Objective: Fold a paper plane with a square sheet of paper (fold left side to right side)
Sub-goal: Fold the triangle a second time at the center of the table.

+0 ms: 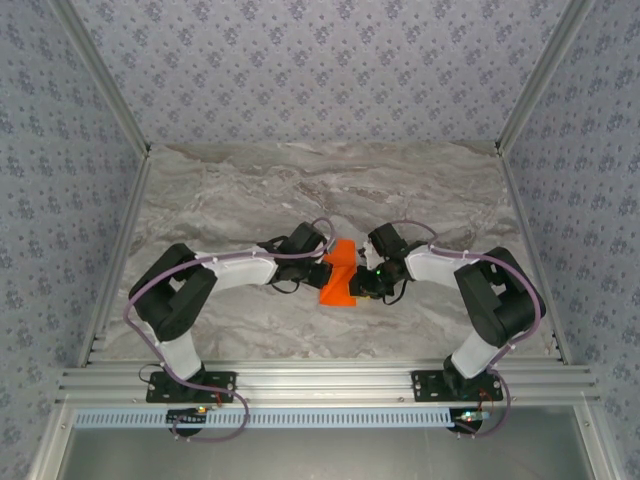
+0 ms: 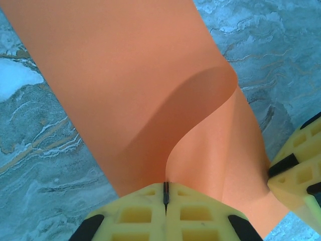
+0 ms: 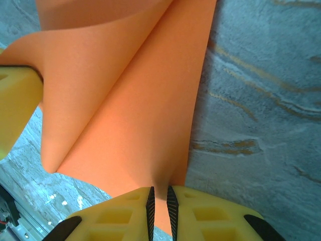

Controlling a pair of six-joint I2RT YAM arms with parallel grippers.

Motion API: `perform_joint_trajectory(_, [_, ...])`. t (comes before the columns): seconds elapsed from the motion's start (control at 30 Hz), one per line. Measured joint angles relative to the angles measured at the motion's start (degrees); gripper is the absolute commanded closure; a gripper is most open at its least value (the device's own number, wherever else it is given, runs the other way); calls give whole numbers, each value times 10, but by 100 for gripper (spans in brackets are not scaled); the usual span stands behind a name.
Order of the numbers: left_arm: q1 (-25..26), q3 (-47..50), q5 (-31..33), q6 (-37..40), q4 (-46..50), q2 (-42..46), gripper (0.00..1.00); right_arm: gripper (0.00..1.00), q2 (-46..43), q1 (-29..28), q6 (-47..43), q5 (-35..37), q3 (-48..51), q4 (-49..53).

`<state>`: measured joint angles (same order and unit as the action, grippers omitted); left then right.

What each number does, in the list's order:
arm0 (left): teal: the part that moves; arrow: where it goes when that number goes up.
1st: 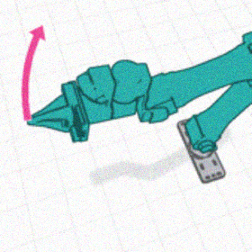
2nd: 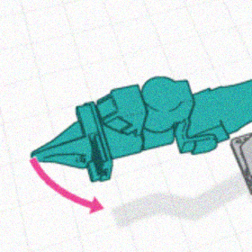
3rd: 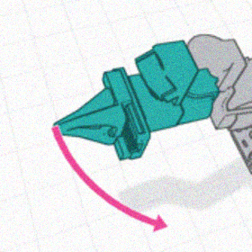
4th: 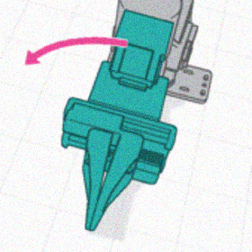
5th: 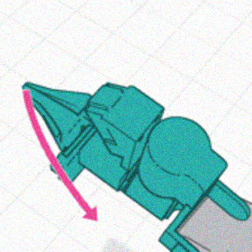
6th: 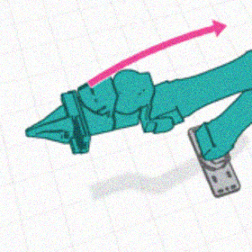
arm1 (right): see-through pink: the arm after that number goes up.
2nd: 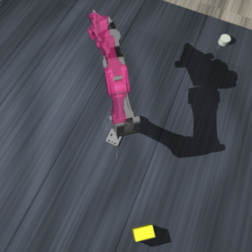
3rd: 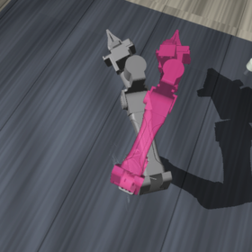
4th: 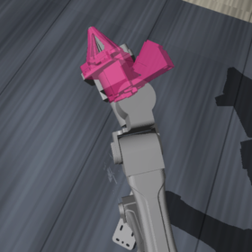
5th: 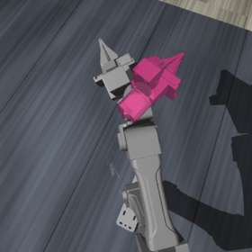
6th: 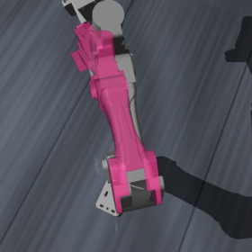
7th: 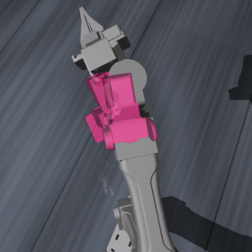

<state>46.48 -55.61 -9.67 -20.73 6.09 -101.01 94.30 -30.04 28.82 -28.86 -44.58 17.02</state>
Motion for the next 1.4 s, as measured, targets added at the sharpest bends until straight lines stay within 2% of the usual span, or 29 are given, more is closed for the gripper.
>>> perform_joint_trajectory(0.8, [0,-1,-4,2,-3,-23,96,82,0,1,-2,-5,-1,1])
perform_joint_trajectory(0.97, [0,-1,-4,2,-3,-23,96,83,-27,21,-4,-23,10,-2])
perform_joint_trajectory(1.13, [0,-1,-4,2,-3,-23,96,84,-42,39,14,-56,12,-57])
perform_joint_trajectory(1.4, [0,-1,-4,2,-3,-23,96,85,12,29,51,-80,-23,-125])
